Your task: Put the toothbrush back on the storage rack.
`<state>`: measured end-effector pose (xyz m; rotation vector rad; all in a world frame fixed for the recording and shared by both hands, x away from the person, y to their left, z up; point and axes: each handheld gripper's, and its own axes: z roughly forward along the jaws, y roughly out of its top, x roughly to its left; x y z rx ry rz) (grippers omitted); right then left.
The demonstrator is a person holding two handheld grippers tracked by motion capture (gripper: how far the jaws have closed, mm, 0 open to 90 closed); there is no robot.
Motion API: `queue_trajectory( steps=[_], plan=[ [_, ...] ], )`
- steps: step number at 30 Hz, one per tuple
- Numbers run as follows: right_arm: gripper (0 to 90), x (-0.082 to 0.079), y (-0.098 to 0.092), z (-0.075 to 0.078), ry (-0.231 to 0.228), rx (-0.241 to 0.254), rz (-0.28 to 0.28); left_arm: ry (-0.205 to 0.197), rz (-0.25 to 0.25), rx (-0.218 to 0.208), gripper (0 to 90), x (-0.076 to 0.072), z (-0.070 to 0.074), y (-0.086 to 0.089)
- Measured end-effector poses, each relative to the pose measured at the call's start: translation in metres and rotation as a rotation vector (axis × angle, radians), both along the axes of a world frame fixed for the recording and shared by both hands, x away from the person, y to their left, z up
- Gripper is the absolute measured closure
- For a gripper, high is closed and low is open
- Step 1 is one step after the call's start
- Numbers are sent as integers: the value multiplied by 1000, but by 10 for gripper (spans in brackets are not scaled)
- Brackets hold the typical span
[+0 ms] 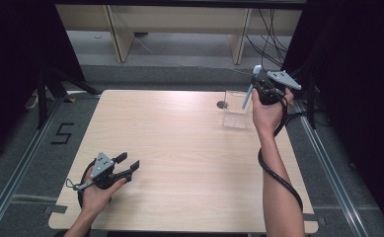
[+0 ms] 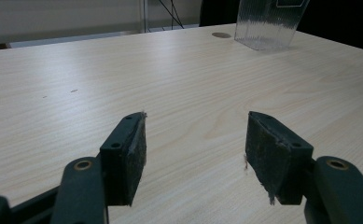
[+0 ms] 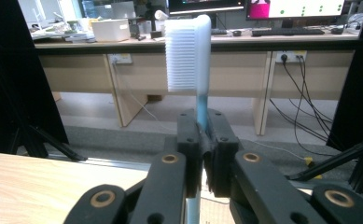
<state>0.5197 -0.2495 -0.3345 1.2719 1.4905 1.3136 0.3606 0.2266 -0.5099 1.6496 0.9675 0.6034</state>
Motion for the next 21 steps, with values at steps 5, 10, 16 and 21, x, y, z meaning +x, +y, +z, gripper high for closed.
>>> queue_trajectory(
  steps=[5,10,16,21],
  plan=[
    [860,5,-4,-2,-4,0,-20,1,4,1,377,0,0,0],
    [860,7,-5,-4,-4,11,-35,-1,3,-1,378,0,0,0],
    [860,13,-12,-12,6,-5,-55,2,3,2,377,0,-1,0],
    [860,16,-17,-18,13,-2,-71,-3,-3,-9,378,1,-2,0]
  ],
)
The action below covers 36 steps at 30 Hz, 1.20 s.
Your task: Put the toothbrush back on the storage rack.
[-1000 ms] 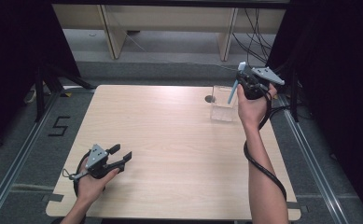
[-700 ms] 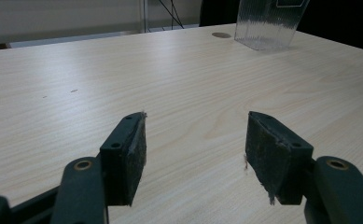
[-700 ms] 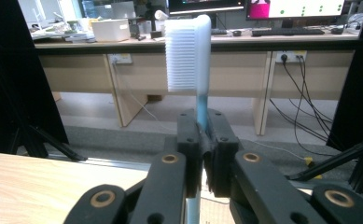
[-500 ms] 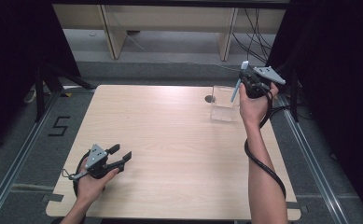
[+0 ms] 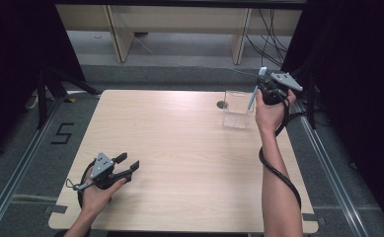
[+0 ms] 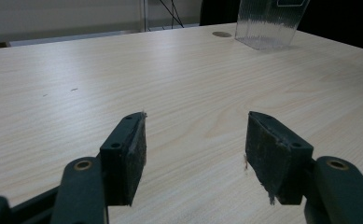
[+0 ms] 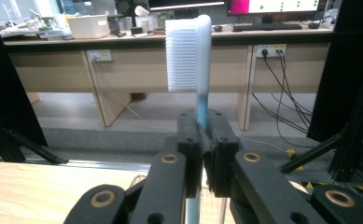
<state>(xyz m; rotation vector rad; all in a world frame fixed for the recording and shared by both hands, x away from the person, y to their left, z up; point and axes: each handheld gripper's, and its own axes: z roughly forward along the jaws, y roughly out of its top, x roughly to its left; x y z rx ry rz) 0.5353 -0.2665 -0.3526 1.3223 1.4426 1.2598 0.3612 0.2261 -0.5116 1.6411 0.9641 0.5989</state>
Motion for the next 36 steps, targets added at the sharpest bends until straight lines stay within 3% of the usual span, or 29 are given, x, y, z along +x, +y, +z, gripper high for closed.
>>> queue_trajectory(
  steps=[26,28,30,33,36],
  plan=[
    [859,6,-2,-29,54,-32,-11,7,-4,6,377,0,-2,-1],
    [859,5,0,-31,63,-5,-23,6,-4,6,377,0,-2,-1],
    [859,6,-2,-33,56,-35,-12,7,-1,8,377,0,-2,-1],
    [859,6,0,-35,63,-8,-21,13,1,15,377,-1,-1,0],
    [859,6,-2,-36,59,-26,-13,6,-3,6,377,0,-2,0]
  ],
)
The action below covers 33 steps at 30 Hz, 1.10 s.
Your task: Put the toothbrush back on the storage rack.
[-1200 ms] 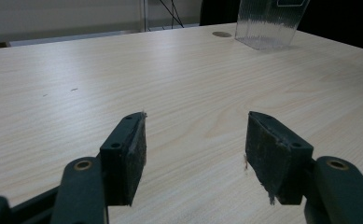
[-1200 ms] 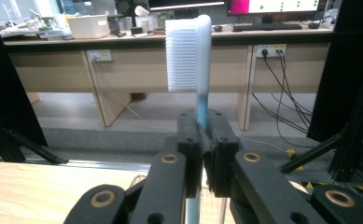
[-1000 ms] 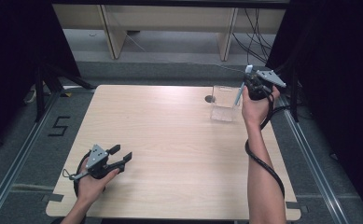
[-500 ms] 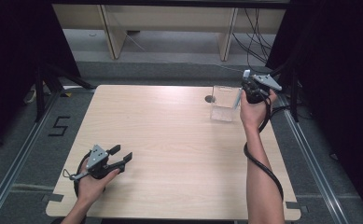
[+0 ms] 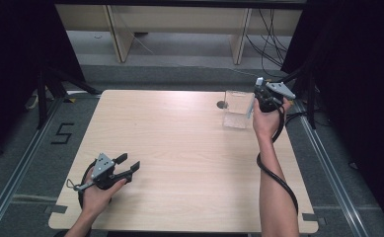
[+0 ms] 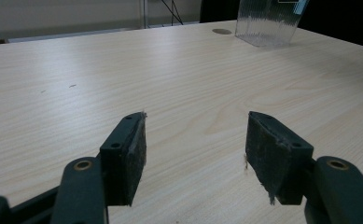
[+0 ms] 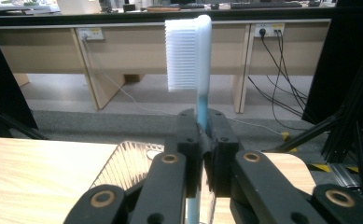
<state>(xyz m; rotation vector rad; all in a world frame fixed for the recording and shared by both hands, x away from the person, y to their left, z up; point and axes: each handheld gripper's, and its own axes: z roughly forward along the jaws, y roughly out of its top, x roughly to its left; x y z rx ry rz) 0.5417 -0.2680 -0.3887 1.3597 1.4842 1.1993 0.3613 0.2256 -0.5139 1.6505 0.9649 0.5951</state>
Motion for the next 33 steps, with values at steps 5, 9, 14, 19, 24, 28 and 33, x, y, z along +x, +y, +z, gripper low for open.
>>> queue_trajectory(
  steps=[5,9,14,19,24,28,33],
  plan=[
    [859,0,0,-2,3,3,-2,10,8,14,377,-1,1,0],
    [859,0,-2,-7,6,-10,-3,6,7,10,377,-1,1,1],
    [858,1,1,-14,33,13,-11,7,7,7,377,-1,1,1],
    [859,2,2,-20,46,1,-10,10,9,4,377,-1,0,1],
    [858,2,2,-26,49,-8,-7,5,5,0,377,-1,0,0],
    [858,1,3,-30,67,-10,-5,9,7,5,376,-1,0,0],
    [857,0,5,-36,80,2,-5,9,7,4,376,-1,0,0]
  ],
)
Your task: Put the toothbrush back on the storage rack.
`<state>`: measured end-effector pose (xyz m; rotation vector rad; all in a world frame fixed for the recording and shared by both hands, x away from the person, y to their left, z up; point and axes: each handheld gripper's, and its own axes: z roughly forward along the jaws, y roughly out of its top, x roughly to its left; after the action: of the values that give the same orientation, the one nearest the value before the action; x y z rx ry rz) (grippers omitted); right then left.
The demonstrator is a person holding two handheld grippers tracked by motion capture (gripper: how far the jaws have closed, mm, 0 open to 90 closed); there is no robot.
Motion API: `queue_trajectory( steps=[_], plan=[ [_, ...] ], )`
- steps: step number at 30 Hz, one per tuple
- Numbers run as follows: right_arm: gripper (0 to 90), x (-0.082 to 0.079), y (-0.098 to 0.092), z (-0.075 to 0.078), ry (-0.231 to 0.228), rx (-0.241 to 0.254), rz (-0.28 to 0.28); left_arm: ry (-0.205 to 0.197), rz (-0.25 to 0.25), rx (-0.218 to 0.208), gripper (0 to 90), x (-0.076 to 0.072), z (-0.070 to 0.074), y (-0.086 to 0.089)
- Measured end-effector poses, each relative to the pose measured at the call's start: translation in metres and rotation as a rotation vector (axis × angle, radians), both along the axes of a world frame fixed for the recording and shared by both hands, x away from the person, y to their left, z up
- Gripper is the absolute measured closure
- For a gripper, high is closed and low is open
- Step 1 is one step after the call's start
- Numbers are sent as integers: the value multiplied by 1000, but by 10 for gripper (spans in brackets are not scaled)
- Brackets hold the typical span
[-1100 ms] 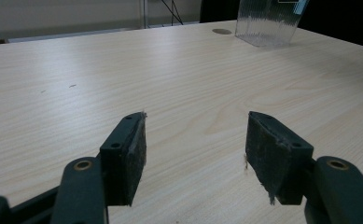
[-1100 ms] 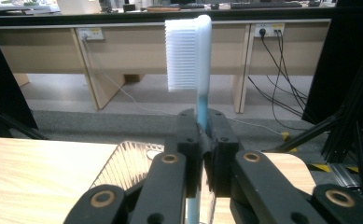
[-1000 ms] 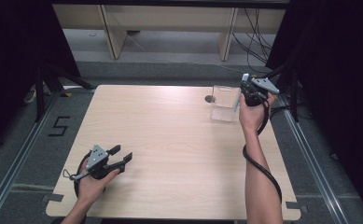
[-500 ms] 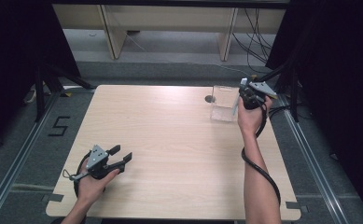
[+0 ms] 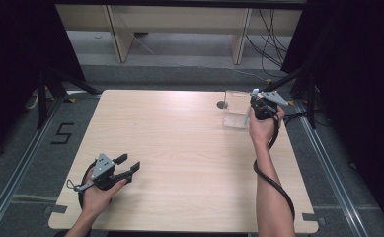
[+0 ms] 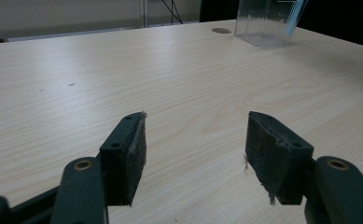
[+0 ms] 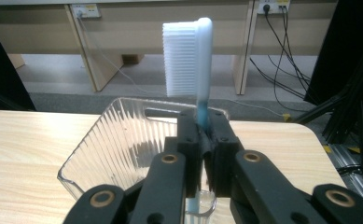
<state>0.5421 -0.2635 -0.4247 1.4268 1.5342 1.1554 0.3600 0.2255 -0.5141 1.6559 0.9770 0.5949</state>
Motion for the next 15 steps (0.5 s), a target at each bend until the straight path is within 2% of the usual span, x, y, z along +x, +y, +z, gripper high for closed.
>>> queue_trajectory(
  steps=[1,2,3,5,6,9,11,13,15],
  plan=[
    [858,1,-1,-1,-8,-20,12,0,0,0,376,0,0,0],
    [857,-1,2,-1,13,24,-10,1,0,1,376,0,0,0],
    [857,0,0,-3,-3,-1,0,2,-1,1,376,0,0,0],
    [857,-1,2,-4,8,17,-5,3,-2,2,376,0,0,0],
    [857,-1,1,-6,-1,0,-4,3,-2,1,376,0,0,0],
    [856,-2,3,-7,12,13,-1,2,-1,0,376,0,0,0],
    [855,-1,2,-9,12,-2,7,2,-1,0,376,0,0,0],
    [853,-2,4,-10,22,17,-5,2,-1,1,376,0,0,0],
    [852,-3,3,-11,19,-1,0,2,-1,0,376,0,0,0]
  ],
)
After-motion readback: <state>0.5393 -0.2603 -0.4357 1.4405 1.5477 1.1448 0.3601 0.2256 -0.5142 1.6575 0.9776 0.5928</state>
